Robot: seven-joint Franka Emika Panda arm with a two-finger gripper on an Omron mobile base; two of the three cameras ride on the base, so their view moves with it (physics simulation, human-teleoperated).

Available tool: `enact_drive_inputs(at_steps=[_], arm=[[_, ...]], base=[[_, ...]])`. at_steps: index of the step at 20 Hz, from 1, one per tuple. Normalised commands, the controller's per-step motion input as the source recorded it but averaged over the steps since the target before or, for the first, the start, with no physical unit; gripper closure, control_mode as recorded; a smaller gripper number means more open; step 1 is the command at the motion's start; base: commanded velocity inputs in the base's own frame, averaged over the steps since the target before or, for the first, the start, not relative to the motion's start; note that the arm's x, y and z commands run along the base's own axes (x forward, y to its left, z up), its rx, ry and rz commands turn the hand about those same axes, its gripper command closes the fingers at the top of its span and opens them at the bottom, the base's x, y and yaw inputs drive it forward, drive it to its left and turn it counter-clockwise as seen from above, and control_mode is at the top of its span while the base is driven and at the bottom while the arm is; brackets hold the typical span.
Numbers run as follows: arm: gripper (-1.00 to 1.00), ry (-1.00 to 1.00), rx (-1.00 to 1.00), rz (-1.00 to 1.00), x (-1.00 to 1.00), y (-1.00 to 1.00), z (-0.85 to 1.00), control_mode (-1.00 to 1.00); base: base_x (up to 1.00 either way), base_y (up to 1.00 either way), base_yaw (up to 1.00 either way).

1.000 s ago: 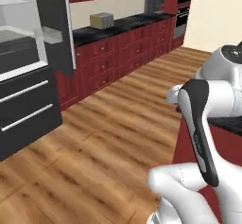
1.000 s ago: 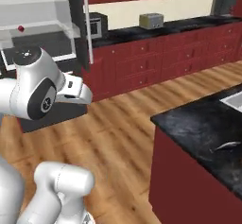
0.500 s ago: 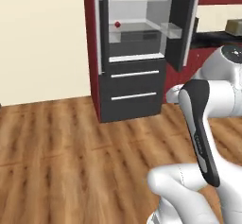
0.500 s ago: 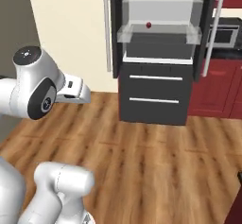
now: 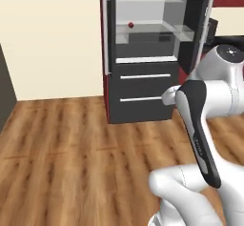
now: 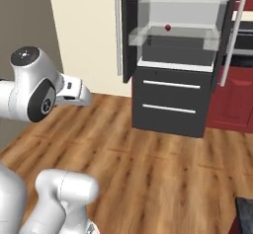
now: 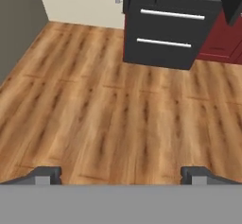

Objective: Open the fridge, remove the pear, bell pepper, and fish, and place them on any counter.

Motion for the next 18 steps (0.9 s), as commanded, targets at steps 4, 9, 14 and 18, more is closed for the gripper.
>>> enact_drive_inputs(at_steps=[4, 9, 14, 18], arm=[[-1.0, 0.0, 0.0, 0.0, 0.0, 0.0, 0.0, 1.0], [-1.0, 0.0, 0.0, 0.0, 0.0, 0.0, 0.0, 1.0], [-1.0, 0.0, 0.0, 0.0, 0.0, 0.0, 0.0, 1.0], [-1.0, 0.0, 0.0, 0.0, 0.0, 0.0, 0.0, 1.0]], base=[[0.61, -0.74, 0.01], [1.0, -0.76, 0.0], [1.0, -0.44, 0.0], [1.0, 0.0, 0.0]])
